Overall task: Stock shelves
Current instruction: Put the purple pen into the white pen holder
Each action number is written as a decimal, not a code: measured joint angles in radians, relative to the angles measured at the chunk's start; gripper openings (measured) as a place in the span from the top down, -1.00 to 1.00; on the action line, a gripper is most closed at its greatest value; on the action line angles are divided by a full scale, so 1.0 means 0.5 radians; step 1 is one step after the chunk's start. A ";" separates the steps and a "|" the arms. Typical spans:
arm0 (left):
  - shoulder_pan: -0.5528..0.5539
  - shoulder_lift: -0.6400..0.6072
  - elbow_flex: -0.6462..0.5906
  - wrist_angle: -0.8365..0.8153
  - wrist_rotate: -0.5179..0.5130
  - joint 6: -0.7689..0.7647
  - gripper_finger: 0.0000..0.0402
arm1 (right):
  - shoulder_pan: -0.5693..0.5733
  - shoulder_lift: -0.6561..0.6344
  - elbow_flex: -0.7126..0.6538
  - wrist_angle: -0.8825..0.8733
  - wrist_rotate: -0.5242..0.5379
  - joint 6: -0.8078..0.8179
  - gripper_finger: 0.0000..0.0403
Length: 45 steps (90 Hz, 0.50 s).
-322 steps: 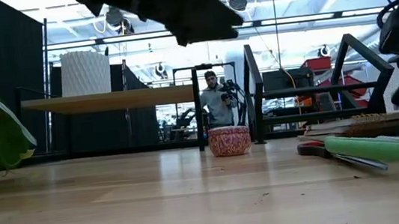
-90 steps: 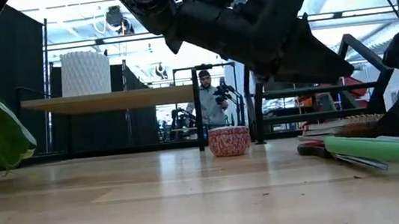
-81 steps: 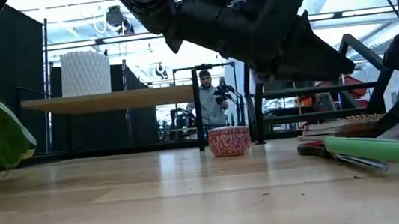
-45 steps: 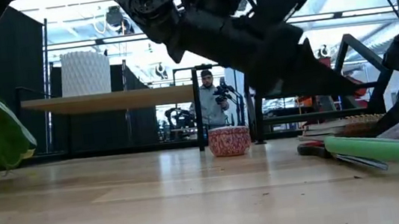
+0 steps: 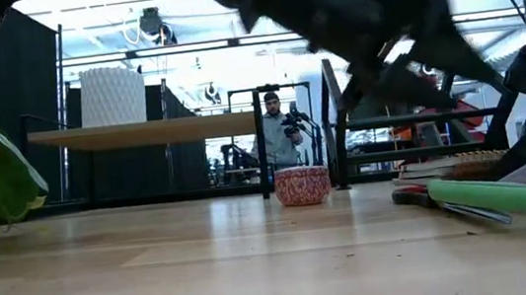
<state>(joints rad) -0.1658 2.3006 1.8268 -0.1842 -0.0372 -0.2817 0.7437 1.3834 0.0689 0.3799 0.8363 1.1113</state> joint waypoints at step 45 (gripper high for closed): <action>0.003 0.394 0.397 -0.219 -0.009 -0.105 -0.09 | 0.001 0.001 -0.001 -0.015 -0.008 -0.004 1.00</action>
<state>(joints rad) -0.1641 2.4977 2.0251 -0.2938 -0.0416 -0.3341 0.7440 1.3838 0.0685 0.3722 0.8323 1.1091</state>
